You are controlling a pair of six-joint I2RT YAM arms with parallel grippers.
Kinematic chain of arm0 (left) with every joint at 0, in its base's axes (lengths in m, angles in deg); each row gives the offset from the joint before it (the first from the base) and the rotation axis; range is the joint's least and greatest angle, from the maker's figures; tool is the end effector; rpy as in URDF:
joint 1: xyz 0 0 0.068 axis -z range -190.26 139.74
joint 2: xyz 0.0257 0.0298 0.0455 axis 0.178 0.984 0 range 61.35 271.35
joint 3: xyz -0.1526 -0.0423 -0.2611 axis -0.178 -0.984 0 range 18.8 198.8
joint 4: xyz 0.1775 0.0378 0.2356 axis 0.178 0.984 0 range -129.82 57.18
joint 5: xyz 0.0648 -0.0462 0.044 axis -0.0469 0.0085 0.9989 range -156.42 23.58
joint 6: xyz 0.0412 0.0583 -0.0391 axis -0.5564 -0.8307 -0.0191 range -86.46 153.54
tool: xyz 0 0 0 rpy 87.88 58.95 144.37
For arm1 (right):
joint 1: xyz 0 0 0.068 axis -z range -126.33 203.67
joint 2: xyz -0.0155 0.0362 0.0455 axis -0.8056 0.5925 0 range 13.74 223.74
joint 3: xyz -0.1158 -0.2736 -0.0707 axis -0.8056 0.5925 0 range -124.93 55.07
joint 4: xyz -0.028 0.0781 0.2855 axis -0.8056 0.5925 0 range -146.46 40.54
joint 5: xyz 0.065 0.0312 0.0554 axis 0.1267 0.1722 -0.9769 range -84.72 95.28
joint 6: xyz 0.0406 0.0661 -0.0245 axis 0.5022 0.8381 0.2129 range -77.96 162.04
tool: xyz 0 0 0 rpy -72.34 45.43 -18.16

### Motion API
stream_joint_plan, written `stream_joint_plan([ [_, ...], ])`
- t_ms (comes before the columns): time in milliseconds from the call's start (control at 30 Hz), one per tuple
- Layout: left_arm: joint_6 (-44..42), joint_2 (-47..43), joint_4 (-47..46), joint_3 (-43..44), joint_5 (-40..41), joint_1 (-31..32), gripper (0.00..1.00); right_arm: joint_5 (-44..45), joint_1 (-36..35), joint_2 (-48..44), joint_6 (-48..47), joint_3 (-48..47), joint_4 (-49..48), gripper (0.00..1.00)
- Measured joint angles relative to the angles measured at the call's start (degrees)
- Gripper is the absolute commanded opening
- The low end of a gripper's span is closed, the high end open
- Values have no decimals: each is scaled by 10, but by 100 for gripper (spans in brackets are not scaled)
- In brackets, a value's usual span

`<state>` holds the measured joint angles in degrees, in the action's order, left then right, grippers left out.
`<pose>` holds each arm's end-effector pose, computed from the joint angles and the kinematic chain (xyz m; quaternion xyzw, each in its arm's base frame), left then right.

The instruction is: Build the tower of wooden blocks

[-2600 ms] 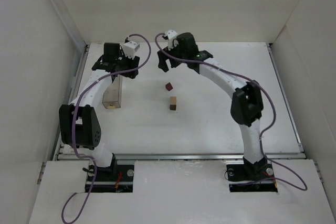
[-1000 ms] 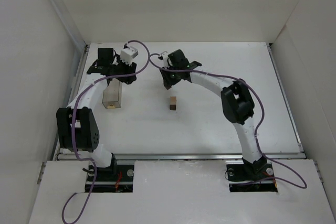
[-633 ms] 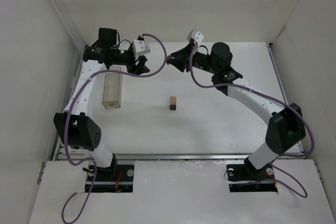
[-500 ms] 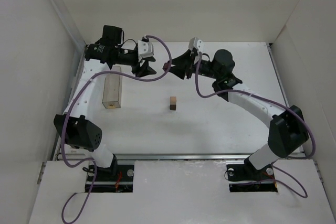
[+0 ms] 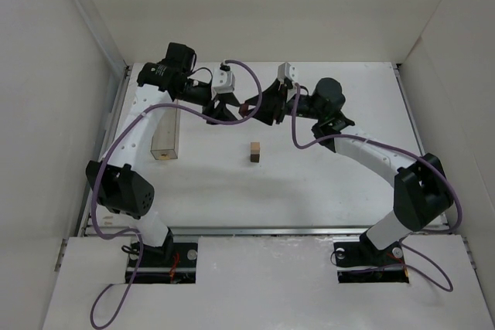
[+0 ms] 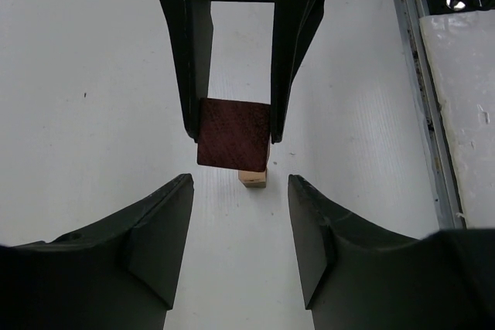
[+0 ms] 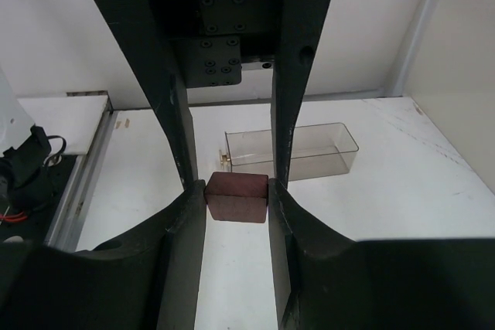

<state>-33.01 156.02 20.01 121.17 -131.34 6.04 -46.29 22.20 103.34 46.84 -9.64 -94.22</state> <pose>0.3472 -0.1682 0.4254 0.6586 0.4832 -0.3434 0.4635 0.3249 0.2637 0.3727 -0.4604 0.4679 0.4768 0.5846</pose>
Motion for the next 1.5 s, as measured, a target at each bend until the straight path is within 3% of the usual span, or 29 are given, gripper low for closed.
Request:
stream_joint_plan([
  [333, 43, 1, -38, 0, -10, 0, 49, -10, 0, 0, 0, 0, -2, 0],
  [500, 52, 1, -43, 0, -14, 0, 42, -12, 0, 0, 0, 0, -2, 0],
  [867, 48, 1, -36, 0, -22, 0, 47, -14, 2, 0, 0, 0, -2, 0],
  [1500, 32, 1, -19, 0, -45, 0, 47, -14, 2, 0, -12, 0, 5, 0],
])
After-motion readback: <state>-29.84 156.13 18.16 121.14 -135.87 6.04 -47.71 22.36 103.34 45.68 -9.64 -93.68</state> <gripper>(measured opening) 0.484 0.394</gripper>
